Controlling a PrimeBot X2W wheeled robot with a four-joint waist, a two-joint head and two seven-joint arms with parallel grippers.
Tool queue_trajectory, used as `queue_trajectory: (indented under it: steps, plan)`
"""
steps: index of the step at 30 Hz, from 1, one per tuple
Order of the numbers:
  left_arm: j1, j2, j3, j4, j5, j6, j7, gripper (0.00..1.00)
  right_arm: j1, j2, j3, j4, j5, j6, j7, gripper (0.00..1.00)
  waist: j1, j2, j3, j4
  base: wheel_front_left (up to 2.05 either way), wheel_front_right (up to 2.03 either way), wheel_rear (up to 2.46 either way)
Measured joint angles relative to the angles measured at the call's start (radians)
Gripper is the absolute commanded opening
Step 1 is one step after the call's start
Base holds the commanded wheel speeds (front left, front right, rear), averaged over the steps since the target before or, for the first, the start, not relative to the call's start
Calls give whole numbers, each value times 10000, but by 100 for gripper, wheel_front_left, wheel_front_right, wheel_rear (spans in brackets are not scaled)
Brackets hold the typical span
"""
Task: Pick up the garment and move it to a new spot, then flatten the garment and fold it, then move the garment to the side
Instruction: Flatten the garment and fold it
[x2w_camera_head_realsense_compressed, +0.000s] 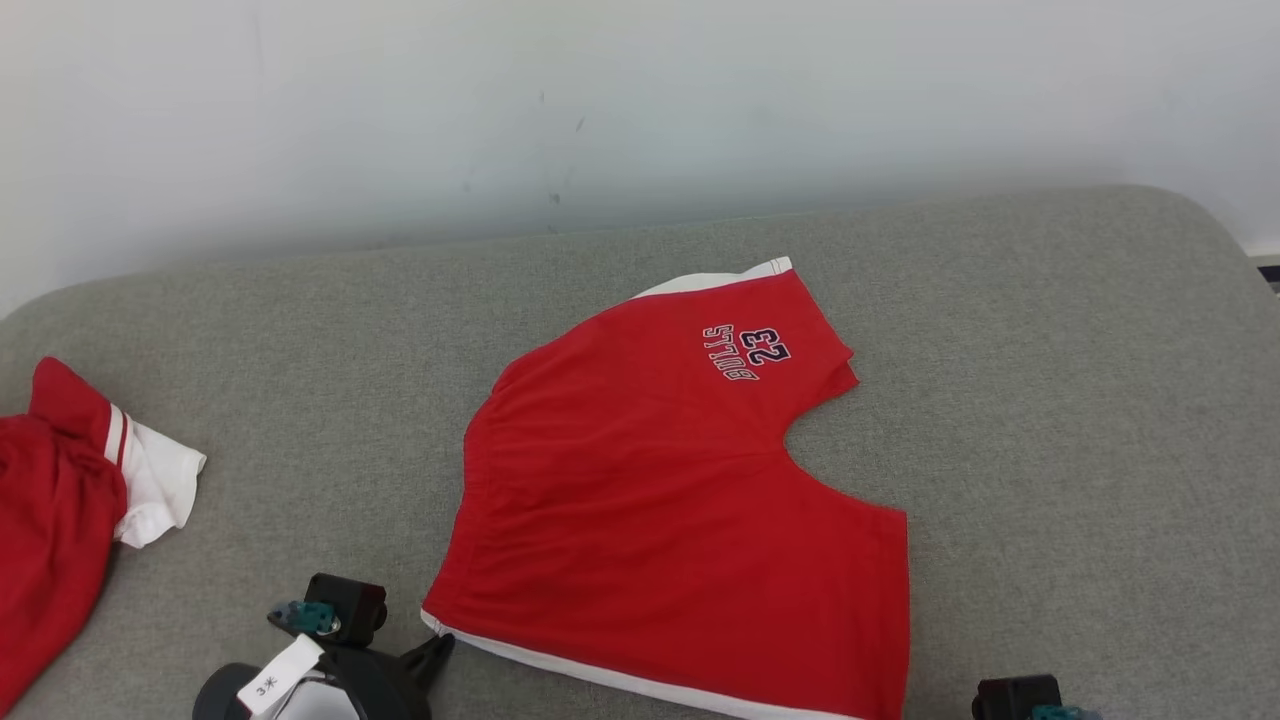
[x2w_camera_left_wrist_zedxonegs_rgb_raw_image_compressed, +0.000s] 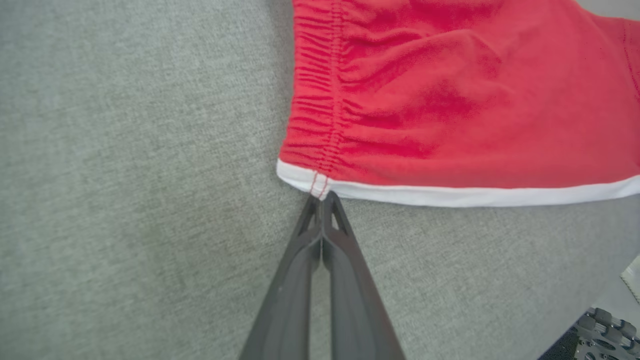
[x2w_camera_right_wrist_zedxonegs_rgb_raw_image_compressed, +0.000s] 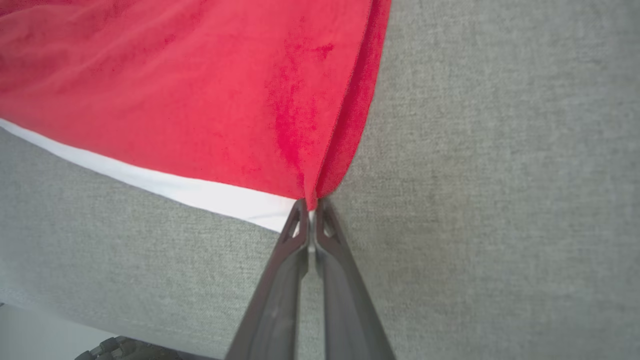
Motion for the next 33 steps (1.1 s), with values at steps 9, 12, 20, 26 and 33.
queue_trajectory:
  steps: [9, 12, 20, 26, 33]
  plan:
    - [653, 397, -127, -460, -6, -2, -109, 0, 998, -556, 242, -589, 437, 456, 846, 0, 0, 0, -152, -127, 0, 0, 0]
    - [1022, 525, -27, -671, -261, 48, -228, 0, 1036, -662, 196, -838, 462, 487, 1014, 0, 0, 0, -194, -181, 0, 0, 0]
    - [1828, 654, 48, -1557, -401, 355, -142, 0, 1721, -1223, -71, -1902, 959, 640, 1597, 0, 0, 0, -314, -199, 0, 0, 0]
    - [2287, 901, -12, -2161, -424, 472, 42, 0, 2407, -1350, -109, -2518, 1152, 389, 2155, 0, 0, 0, -220, -46, 0, 0, 0]
    - [2383, 1022, 339, -3135, -581, 826, 84, 0, 2011, -1831, -619, -4105, 1244, 391, 2242, 0, 0, 0, -8, -22, 0, 0, 0]
